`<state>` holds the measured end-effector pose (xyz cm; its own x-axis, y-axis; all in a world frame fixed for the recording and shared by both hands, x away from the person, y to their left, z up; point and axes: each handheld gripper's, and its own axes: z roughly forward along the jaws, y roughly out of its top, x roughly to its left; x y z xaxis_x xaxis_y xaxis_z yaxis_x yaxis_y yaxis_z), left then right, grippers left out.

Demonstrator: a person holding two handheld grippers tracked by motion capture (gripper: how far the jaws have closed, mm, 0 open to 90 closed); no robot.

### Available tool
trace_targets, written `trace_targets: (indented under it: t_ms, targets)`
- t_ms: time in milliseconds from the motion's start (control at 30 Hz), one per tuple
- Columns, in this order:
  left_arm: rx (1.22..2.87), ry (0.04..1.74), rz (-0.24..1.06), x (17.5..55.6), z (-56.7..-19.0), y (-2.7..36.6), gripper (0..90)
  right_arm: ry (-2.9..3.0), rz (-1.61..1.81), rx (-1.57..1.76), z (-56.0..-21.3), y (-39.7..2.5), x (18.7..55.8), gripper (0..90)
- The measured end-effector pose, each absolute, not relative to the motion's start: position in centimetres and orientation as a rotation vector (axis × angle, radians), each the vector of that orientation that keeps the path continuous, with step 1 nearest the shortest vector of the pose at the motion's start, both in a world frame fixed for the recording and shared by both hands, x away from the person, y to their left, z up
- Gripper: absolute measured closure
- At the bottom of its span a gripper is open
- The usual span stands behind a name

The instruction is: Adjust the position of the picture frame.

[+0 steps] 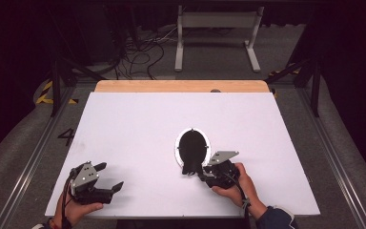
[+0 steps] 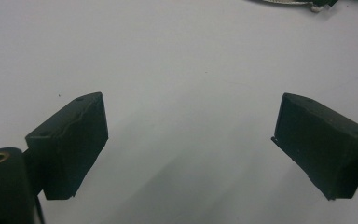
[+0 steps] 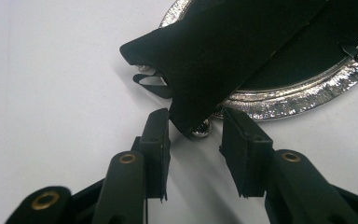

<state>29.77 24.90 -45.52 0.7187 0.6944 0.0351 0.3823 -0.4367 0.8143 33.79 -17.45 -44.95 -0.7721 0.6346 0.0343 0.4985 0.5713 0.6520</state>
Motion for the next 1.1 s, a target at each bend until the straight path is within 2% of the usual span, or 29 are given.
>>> trace_targets:
  t_ms: [467, 767, 933, 1000, 1100]
  targets:
    - [2.083, 0.803, 0.461, 29.6, -45.5, 24.5, 10.9, 2.607, 1.011, 0.97, -44.9, -17.6, 33.9, 66.6]
    - [2.077, 0.809, 0.455, 29.8, -45.6, 24.4, 11.8, 2.577, 1.089, 0.996, -44.6, -17.9, 33.8, 66.4]
    - [2.091, 0.8, 0.448, 29.7, -45.7, 24.2, 11.6, 2.57, 1.171, 1.042, -44.7, -18.3, 34.2, 63.4]
    - [2.087, 0.805, 0.441, 29.7, -45.7, 24.2, 11.5, 2.579, 1.219, 1.082, -44.8, -18.5, 34.6, 58.3]
    - [2.092, 0.798, 0.446, 29.8, -45.7, 24.1, 11.6, 2.585, 1.283, 1.14, -45.2, -18.6, 35.2, 55.4]
